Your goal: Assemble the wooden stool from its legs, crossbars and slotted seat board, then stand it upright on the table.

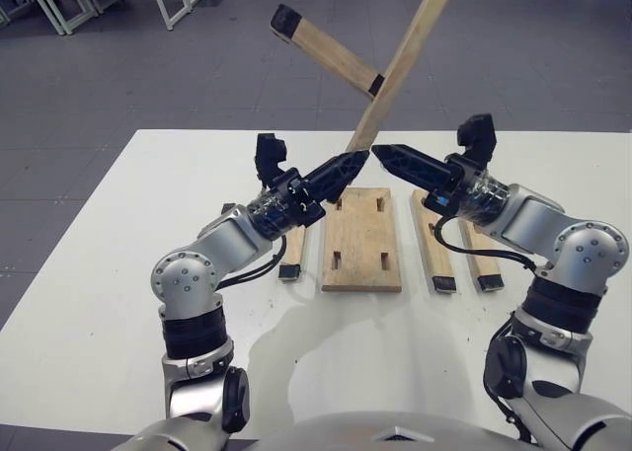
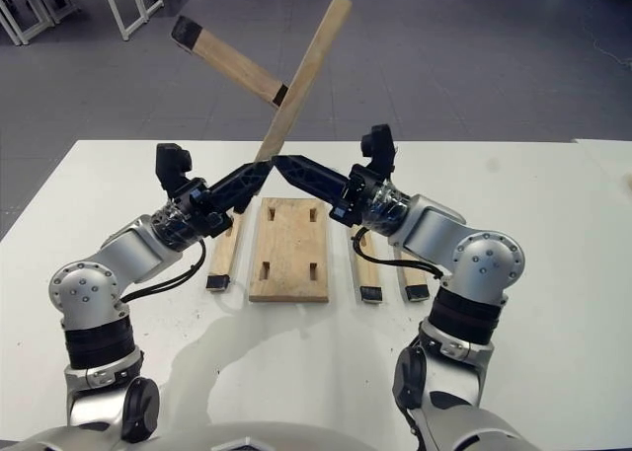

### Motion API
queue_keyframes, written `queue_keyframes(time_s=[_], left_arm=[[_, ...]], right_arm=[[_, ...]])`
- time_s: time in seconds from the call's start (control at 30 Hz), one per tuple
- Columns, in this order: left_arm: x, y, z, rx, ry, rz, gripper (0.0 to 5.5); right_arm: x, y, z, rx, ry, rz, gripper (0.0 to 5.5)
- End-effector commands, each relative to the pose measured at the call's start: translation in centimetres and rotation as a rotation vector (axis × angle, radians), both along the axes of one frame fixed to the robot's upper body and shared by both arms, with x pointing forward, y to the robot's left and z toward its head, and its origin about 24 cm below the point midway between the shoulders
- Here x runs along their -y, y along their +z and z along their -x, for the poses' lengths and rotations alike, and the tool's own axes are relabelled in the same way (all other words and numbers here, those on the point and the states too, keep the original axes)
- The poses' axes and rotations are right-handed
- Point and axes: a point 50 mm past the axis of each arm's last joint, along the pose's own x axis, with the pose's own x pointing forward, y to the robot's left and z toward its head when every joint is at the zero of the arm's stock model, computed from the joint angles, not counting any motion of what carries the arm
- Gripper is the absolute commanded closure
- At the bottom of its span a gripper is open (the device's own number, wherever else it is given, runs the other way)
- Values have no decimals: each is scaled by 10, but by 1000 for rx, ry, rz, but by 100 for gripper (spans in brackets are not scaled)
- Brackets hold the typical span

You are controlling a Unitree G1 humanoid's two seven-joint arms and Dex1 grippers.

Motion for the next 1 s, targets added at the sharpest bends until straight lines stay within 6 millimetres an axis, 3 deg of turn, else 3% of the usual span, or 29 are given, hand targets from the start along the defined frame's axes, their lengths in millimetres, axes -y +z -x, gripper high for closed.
queue_keyframes(time_s=[0.03,0.17,0.37,0.77,0.93,1.0], left_arm=[[4,-9,16,-21,-106,-29,345],[-1,-18,22,-48,-167,-52,345],[-8,-25,17,-66,-159,-79,345],[-11,-30,25,-73,-242,-114,345],[-12,-26,29,-52,-257,-107,345],[-16,-17,36,-21,-298,-78,295]], right_arm=[[-2,16,-1,44,70,-58,43],[2,21,0,51,130,-56,43],[8,25,14,82,284,-76,150],[7,20,30,96,398,-36,342],[12,19,24,109,319,-37,344],[17,17,21,111,273,-15,344]])
